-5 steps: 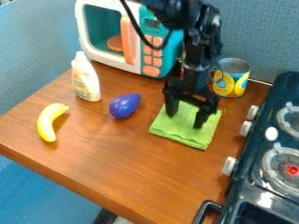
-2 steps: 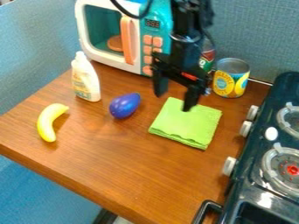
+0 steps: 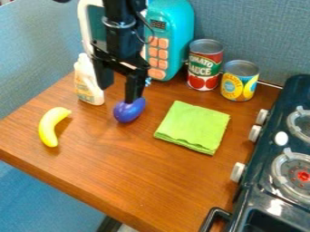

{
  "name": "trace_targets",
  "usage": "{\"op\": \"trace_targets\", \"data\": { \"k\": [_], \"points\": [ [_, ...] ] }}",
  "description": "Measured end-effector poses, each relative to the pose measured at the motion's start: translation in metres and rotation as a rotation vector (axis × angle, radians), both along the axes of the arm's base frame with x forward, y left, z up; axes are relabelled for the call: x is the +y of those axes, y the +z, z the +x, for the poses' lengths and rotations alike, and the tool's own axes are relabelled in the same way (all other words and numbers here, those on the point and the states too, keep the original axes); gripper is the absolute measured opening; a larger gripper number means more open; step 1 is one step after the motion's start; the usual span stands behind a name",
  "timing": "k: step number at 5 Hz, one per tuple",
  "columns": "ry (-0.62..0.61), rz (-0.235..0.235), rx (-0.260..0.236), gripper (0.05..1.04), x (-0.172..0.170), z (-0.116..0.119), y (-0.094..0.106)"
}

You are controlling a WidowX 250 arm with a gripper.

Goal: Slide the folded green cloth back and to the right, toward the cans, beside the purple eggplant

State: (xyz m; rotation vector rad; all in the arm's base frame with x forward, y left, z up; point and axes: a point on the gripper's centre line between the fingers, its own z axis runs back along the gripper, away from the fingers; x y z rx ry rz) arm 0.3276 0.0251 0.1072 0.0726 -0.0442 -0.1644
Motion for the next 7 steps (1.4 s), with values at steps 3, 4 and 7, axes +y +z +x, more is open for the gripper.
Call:
{"op": "trace_targets", "data": {
  "k": [3, 4, 7],
  "points": [
    [0.016, -0.032, 0.009, 1.001, 0.0203, -0.0056, -0.0021],
    [0.016, -0.032, 0.009, 1.001, 0.0203, -0.0056, -0.0021],
    [0.017, -0.032, 0.009, 1.001, 0.0208, -0.0056, -0.0021]
  ]
}}
